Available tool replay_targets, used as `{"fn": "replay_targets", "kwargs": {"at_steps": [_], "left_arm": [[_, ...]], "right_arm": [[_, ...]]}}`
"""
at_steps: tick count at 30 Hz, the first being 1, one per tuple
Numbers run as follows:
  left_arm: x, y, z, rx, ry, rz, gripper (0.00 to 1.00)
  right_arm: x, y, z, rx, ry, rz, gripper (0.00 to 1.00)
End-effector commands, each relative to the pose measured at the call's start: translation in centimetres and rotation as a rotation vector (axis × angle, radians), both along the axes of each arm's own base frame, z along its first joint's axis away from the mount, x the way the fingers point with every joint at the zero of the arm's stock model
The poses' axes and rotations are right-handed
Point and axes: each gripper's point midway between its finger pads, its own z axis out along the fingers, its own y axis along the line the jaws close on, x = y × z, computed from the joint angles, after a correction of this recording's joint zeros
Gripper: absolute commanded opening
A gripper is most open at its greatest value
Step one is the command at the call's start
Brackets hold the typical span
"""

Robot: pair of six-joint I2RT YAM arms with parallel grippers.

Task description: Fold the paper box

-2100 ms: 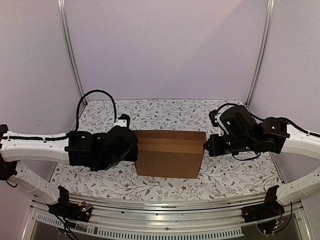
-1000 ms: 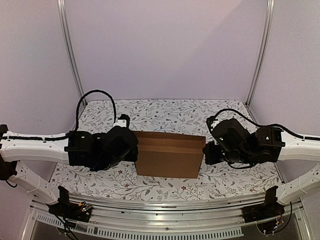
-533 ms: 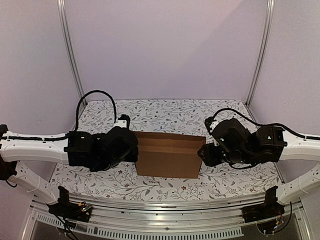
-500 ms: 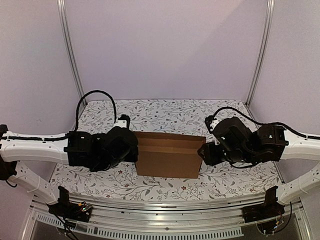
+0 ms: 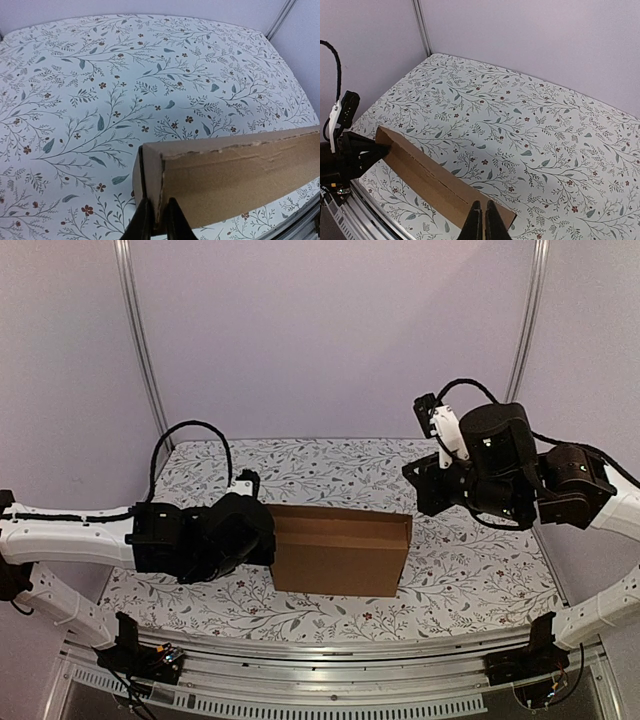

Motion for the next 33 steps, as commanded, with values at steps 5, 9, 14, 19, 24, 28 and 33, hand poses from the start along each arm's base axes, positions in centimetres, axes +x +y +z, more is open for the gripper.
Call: {"fn": "replay_targets", "kwargs": {"at_steps": [5, 9, 14, 19, 24, 28, 33], "left_arm": [[-2.2, 0.7, -3.0, 0.09, 0.093, -0.068, 0.12], [-2.3, 0.6, -3.2, 0.081, 0.097, -0.078, 0.12], [-2.7, 0.8, -3.6, 0.073, 0.103, -0.092, 0.12], [-3.0, 1.1, -4.0, 0.042, 0.107, -0.102, 0.14], [-3.3, 0.7, -3.7, -0.017, 0.1, -0.128, 0.25], [-3.3, 0.5, -3.1, -0.043, 0.083, -0.149, 0.36], [-3.5, 0.9, -2.0, -0.039, 0.066, -0.176, 0.51]], "right_arm": [[2.6, 4.4, -1.7, -0.098, -0.054, 0.055, 0.0], [3.0, 6.0, -4.1, -0.129, -0.028, 0.086, 0.0], [2.6, 7.2, -8.6, -0.157, 0.047, 0.12, 0.0], [1.6, 7.2, -12.3, -0.166, 0.12, 0.144, 0.0], [1.0, 6.7, -13.8, -0.191, 0.135, 0.141, 0.0], [1.0, 6.7, -14.2, -0.196, 0.139, 0.136, 0.0], [1.2, 6.6, -14.4, -0.209, 0.13, 0.125, 0.0]]}}
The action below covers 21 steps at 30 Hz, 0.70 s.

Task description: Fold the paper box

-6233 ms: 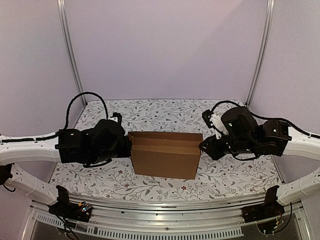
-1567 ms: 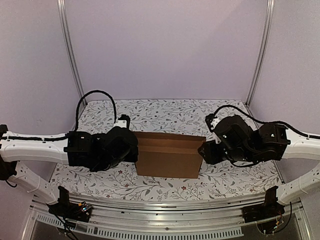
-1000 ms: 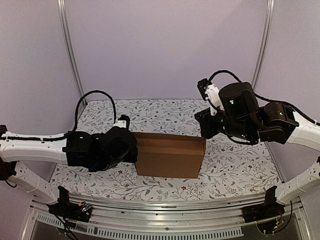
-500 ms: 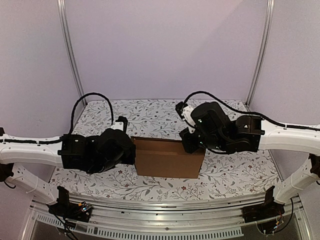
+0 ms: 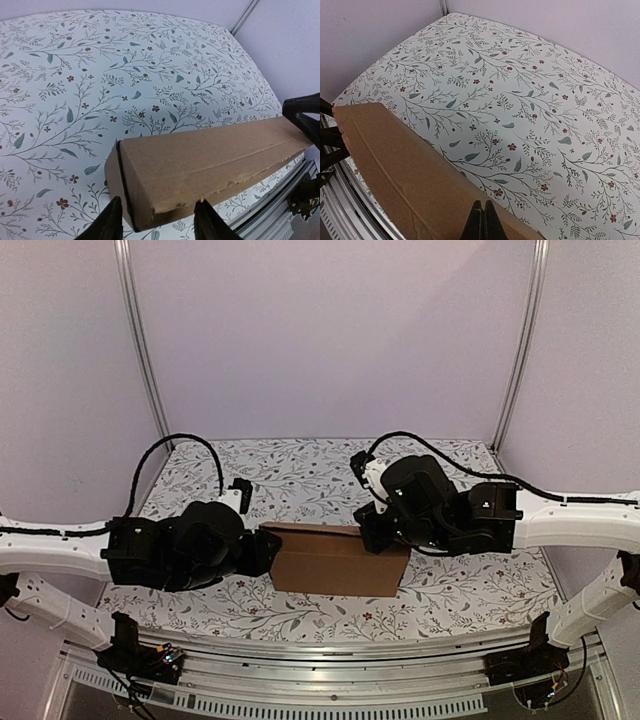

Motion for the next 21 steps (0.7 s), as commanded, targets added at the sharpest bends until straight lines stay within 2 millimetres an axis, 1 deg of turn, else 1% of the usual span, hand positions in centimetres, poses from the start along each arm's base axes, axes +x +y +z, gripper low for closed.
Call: {"fn": "replay_targets", "kwargs": {"at_steps": [1, 6, 10, 15, 18, 21], "left_arm": [[-1.4, 1.7, -2.6, 0.135, 0.044, -0.062, 0.54], [-1.6, 3.2, -2.3, 0.152, 0.057, -0.074, 0.64], [-1.6, 4.0, -2.1, 0.134, 0.071, -0.085, 0.66], [-1.6, 3.3, -2.1, 0.059, 0.094, -0.106, 0.65], [-1.4, 2.8, -2.2, 0.063, 0.098, -0.119, 0.65], [-1.3, 2.2, -2.2, 0.073, 0.103, -0.138, 0.65]], "right_arm": [[-0.6, -1.0, -3.4, -0.103, 0.045, 0.0, 0.0], [-0.2, -1.0, -4.2, -0.122, 0.046, -0.02, 0.0], [0.1, -1.0, -4.6, -0.134, 0.041, -0.033, 0.0], [0.4, -0.5, -4.1, -0.124, 0.029, -0.034, 0.0], [0.5, -0.2, -3.1, -0.114, 0.016, -0.027, 0.0], [1.2, -0.1, -2.1, -0.115, -0.006, -0.038, 0.0]]}}
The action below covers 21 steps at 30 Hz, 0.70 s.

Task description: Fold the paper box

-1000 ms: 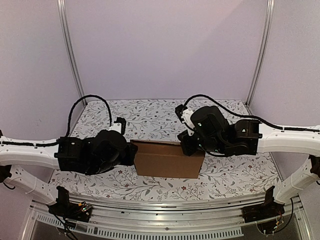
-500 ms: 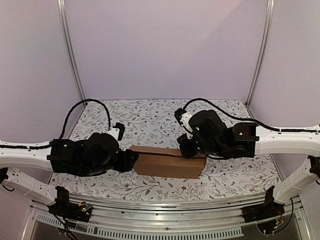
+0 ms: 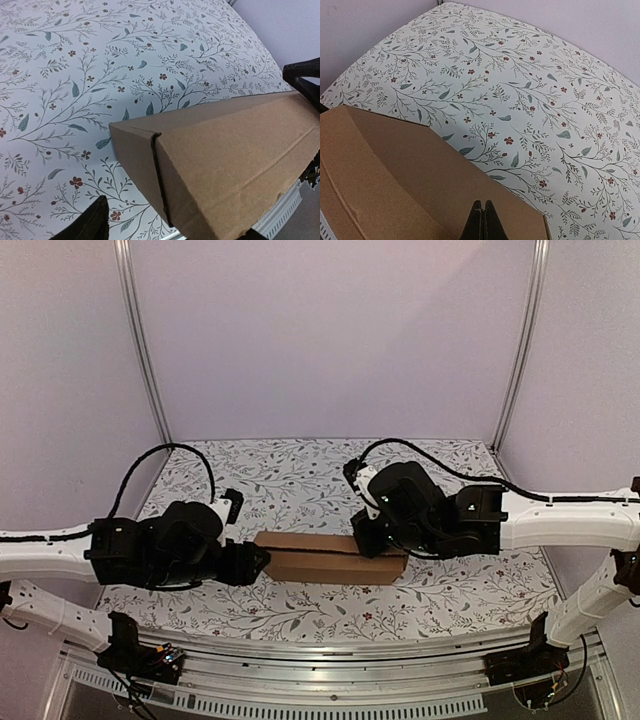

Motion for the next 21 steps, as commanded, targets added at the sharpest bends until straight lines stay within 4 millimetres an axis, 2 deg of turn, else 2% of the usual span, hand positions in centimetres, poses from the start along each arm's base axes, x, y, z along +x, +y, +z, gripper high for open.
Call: {"fn": "replay_targets", "kwargs": {"at_steps": [1, 7, 10, 15, 21], "left_arm": [[0.3, -1.0, 0.0, 0.004, 0.01, -0.037, 0.65], [1.2, -1.3, 0.1, 0.0, 0.015, -0.03, 0.63], [1.7, -1.3, 0.1, -0.017, 0.013, -0.024, 0.53], [2.4, -1.5, 0.8, -0.045, 0.001, -0.018, 0.42], [3.0, -2.0, 1.7, -0.055, -0.014, -0.025, 0.39]], "right_arm": [[1.0, -0.6, -0.1, -0.069, -0.024, -0.027, 0.0], [2.6, -0.7, 1.0, -0.058, -0.028, -0.043, 0.0], [2.9, -0.5, 1.8, -0.056, -0.039, -0.035, 0.0], [3.0, -0.5, 2.7, -0.044, -0.045, -0.026, 0.0], [2.7, -0.5, 3.8, -0.02, -0.04, -0.009, 0.0]]}}
